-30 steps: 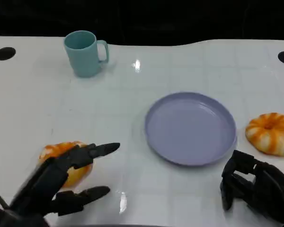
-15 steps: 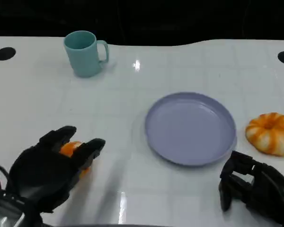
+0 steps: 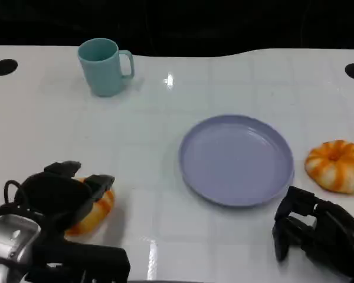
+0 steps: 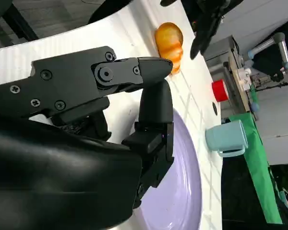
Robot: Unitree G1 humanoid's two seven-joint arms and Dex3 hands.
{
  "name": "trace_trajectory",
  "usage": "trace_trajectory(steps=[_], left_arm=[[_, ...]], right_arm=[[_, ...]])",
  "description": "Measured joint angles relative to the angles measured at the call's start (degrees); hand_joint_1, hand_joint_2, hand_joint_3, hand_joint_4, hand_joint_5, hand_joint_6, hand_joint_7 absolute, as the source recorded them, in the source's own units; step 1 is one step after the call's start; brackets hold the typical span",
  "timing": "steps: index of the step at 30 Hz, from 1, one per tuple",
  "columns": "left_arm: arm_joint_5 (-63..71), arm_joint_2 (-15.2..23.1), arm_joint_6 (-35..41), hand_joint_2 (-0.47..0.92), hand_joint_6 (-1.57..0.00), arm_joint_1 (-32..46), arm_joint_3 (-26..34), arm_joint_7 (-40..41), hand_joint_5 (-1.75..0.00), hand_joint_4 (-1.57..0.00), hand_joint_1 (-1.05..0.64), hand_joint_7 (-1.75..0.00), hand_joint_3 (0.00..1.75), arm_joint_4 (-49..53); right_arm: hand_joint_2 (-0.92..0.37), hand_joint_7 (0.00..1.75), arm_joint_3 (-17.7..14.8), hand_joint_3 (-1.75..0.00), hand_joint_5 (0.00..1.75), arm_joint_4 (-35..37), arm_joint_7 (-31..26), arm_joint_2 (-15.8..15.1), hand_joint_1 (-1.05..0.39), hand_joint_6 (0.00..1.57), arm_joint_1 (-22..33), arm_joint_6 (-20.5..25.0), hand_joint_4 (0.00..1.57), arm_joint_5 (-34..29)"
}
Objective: Grasp the bread from the table and place it into the plate.
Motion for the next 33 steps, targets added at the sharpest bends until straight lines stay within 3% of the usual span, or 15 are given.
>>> trace_trajectory(steps=[11, 19, 22, 23, 24, 25, 26, 27, 28, 29, 30, 33], left_arm=[[-3.1, 0.1, 1.7, 0.72, -0.12, -6.4, -5.4, 3.9, -0.01, -0.02, -0.36, 0.0, 0.05, 12.8], [-5.6, -0.5, 1.5, 0.78, -0.14, -13.1, -8.6, 12.5, -0.02, -0.05, -0.31, -0.01, 0.05, 25.0], [-6.8, -0.3, 0.7, 0.87, -0.36, -14.0, -9.1, 15.2, -0.15, -0.31, -0.25, -0.06, 0.1, 27.2], [-7.8, -0.3, 0.1, 0.87, -0.49, -14.2, -9.0, 16.5, -0.2, -0.44, -0.2, -0.06, 0.2, 28.0], [-8.5, -0.2, -0.7, 0.76, -0.59, -14.2, -8.9, 18.2, -0.21, -0.54, -0.18, -0.03, 0.48, 28.9], [-9.4, -0.1, -1.6, 0.69, -0.63, -14.1, -8.9, 20.1, -0.2, -0.58, -0.17, -0.02, 0.64, 29.7], [-10.0, -0.1, -2.4, 0.67, -0.88, -13.9, -8.9, 21.6, -0.63, -0.79, -0.17, -0.16, 0.81, 30.3], [-10.4, -0.1, -3.5, 0.66, -0.89, -13.6, -8.9, 23.9, -1.28, -0.77, -0.17, -0.73, 1.03, 31.1], [-10.8, -0.2, -4.9, 0.66, -0.79, -13.3, -9.0, 26.5, -1.51, -0.78, -0.18, -1.15, 1.12, 32.1], [-11.5, -0.2, -6.4, 0.67, -0.71, -13.1, -9.0, 29.2, -1.62, -0.79, -0.19, -1.44, 1.19, 33.1], [-12.1, -0.2, -7.9, 0.67, -0.65, -13.0, -9.0, 32.1, -1.7, -0.79, -0.2, -1.62, 1.25, 34.0], [-12.6, -0.3, -11.2, 0.64, -0.61, -13.0, -9.1, 37.6, -1.74, -0.8, -0.19, -1.73, 1.32, 36.1]], right_arm=[[-0.92, 1.49, -0.4, -0.19, 1.74, 1.3, 0.7, 0.0, -0.61, 0.67, -0.3, -1.3, 0.72, 0.2], [-0.92, 1.49, -0.6, -0.21, 1.74, 1.2, 0.4, 0.0, -0.6, 0.66, -0.2, -1.0, 0.72, 0.2], [-0.92, 1.48, -0.6, -0.21, 1.73, 1.2, 0.4, 0.0, -0.6, 0.65, -0.2, -1.0, 0.72, 0.2], [-0.92, 1.48, -0.6, -0.21, 1.73, 1.2, 0.4, 0.0, -0.59, 0.66, -0.1, -1.0, 0.72, 0.2], [-0.92, 1.48, -0.6, -0.2, 1.72, 1.2, 0.5, 0.0, -0.59, 0.66, -0.1, -0.9, 0.72, 0.2], [-0.92, 1.47, -0.7, -0.2, 1.72, 1.2, 0.5, 0.0, -0.59, 0.66, -0.1, -0.8, 0.72, 0.2], [-0.92, 1.48, -0.8, -0.2, 1.72, 1.2, 0.6, 0.0, -0.59, 0.66, -0.1, -0.8, 0.72, 0.3], [-0.92, 1.48, -0.8, -0.21, 1.72, 1.2, 0.8, 0.0, -0.6, 0.66, -0.1, -0.8, 0.72, 0.3], [-0.92, 1.48, -0.8, -0.21, 1.72, 1.2, 0.9, 0.0, -0.6, 0.66, -0.1, -0.8, 0.72, 0.3], [-0.92, 1.48, -0.8, -0.21, 1.72, 1.2, 1.0, 0.0, -0.6, 0.66, -0.1, -0.8, 0.72, 0.3], [-0.92, 1.48, -0.9, -0.21, 1.72, 1.2, 1.1, 0.0, -0.6, 0.66, -0.1, -0.9, 0.72, 0.3], [-0.92, 1.48, -0.9, -0.21, 1.72, 1.2, 1.1, 0.0, -0.6, 0.66, -0.2, -1.0, 0.72, 0.3]])
